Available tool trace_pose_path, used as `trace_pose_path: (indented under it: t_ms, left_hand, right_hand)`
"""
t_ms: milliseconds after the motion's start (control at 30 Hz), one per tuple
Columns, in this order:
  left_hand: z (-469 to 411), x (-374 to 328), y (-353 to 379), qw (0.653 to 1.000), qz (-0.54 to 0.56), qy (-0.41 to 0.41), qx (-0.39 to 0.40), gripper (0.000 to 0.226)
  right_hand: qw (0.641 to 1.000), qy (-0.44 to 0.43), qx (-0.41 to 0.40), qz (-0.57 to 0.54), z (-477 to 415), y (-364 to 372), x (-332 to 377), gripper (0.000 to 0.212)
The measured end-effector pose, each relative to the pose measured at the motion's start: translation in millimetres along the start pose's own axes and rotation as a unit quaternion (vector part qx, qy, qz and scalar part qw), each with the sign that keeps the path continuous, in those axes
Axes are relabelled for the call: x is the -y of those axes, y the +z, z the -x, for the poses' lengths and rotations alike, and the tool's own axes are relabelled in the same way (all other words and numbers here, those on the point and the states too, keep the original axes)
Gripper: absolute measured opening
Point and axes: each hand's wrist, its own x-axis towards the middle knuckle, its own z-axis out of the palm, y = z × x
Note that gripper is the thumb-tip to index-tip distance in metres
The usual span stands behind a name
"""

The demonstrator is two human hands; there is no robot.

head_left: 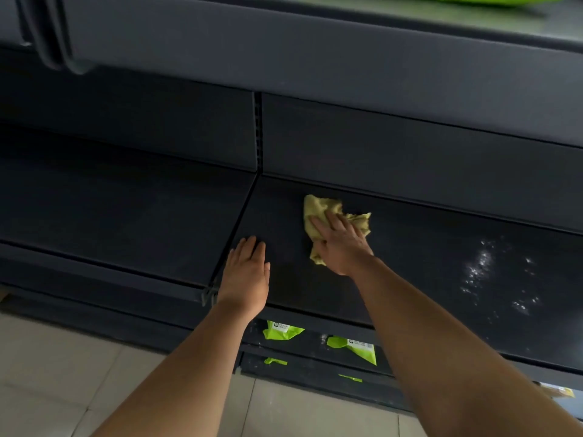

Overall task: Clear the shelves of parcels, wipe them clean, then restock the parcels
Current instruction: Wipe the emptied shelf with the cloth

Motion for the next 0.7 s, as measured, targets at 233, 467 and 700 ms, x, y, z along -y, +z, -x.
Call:
trace_pose_path:
  t_ms: [233, 467, 700]
  left_hand:
    - [4.5, -1.1, 9.0, 0.999, -0.003, -0.002, -0.047, 0.049]
    - [2.6, -4.9, 7.1, 0.997, -0.066, 0.005, -0.049, 0.046]
    - [-4.4, -12.1, 6.0, 0.995, -0.089, 0.001, -0.056, 0.036]
  right_hand:
    - [0.992, 0.122, -0.013, -0.028, 22.8, 4.2, -52.6, 0.062]
    - [0.995, 0.102, 0.005, -0.011, 5.3, 10.7, -18.5, 0.063]
    - [1.000, -0.005, 0.006, 0.014, -35.9, 4.3, 32.2, 0.062]
